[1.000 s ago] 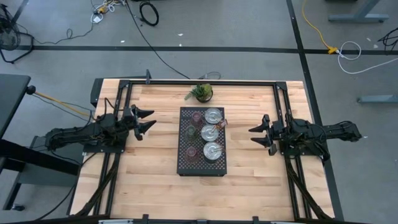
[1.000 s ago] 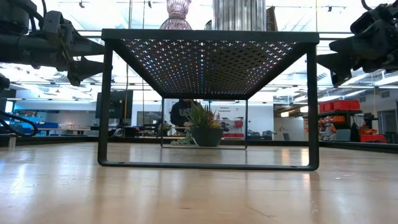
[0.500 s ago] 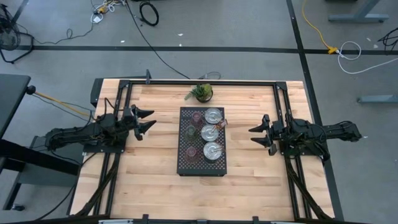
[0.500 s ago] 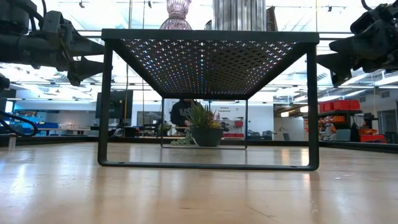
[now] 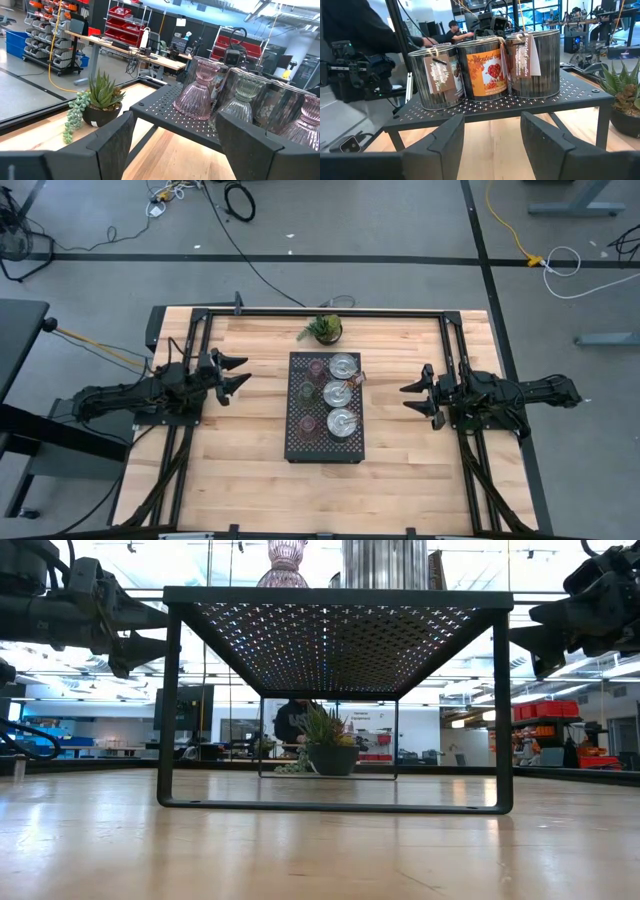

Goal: Pick & Place candle stick holders
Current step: Return to Home Position

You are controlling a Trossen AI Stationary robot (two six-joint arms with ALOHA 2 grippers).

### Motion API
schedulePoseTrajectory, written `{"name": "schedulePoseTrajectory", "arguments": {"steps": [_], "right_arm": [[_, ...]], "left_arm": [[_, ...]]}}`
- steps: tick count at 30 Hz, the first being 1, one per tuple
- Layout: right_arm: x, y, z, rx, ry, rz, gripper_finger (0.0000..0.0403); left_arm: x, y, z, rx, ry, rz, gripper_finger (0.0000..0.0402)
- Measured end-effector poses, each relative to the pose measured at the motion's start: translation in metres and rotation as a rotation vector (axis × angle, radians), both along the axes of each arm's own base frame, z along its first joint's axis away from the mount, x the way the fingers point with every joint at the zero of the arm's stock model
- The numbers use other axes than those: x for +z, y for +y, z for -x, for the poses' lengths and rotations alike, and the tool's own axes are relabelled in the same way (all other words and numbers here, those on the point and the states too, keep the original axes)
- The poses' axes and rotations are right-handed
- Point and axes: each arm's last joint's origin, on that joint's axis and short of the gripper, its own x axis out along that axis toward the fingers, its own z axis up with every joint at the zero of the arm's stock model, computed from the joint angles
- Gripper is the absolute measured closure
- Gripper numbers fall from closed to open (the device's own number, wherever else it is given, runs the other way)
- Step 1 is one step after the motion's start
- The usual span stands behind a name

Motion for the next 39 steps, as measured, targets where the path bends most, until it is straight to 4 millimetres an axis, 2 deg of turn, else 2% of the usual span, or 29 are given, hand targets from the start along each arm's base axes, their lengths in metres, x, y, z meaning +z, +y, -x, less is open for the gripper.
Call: {"name": "schedulePoseTrajectory", "arguments": {"steps": [11,39], "right_arm": [[0.0001,0.0,0.0,0.0,0.0,0.0,0.0207],[0.0001,0.0,0.0,0.0,0.0,0.0,0.0207]], "left_arm": [[0.0,-0.0047,-0.0008,-0.051,0.0,0.0,0.0115],[0.0,-0.0047,-0.0009,-0.052,0.0,0.0,0.0115]]}}
